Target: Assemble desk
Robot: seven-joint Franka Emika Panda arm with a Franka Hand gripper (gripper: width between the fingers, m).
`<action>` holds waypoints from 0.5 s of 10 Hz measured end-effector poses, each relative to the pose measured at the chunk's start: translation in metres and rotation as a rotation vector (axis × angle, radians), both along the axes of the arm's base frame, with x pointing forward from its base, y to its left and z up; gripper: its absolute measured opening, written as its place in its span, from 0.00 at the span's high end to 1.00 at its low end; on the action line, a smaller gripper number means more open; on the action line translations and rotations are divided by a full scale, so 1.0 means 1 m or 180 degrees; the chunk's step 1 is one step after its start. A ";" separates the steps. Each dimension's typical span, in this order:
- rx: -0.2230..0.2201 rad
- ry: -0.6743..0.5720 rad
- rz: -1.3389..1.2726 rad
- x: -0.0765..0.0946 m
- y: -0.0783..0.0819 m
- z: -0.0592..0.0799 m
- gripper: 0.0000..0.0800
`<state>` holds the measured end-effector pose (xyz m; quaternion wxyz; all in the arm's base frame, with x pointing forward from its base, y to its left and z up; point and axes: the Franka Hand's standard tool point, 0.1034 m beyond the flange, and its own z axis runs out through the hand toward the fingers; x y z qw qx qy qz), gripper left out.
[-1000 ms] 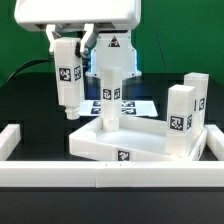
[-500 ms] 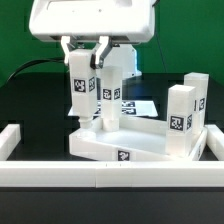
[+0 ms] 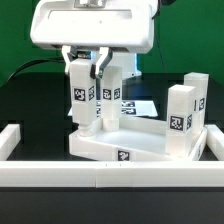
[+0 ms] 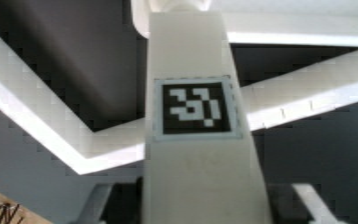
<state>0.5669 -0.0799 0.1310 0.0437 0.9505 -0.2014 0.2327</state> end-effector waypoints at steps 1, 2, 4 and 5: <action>0.0001 0.0012 0.0001 -0.001 0.000 -0.001 0.64; -0.0006 0.0024 0.0002 -0.002 0.000 -0.003 0.64; -0.0024 0.0062 0.0016 -0.004 0.001 -0.011 0.64; -0.0043 0.0057 0.0028 -0.003 0.003 -0.014 0.64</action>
Offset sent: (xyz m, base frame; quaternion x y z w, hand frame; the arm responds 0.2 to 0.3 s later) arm -0.0019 0.0067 -0.0120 0.0032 0.0101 0.0102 0.9999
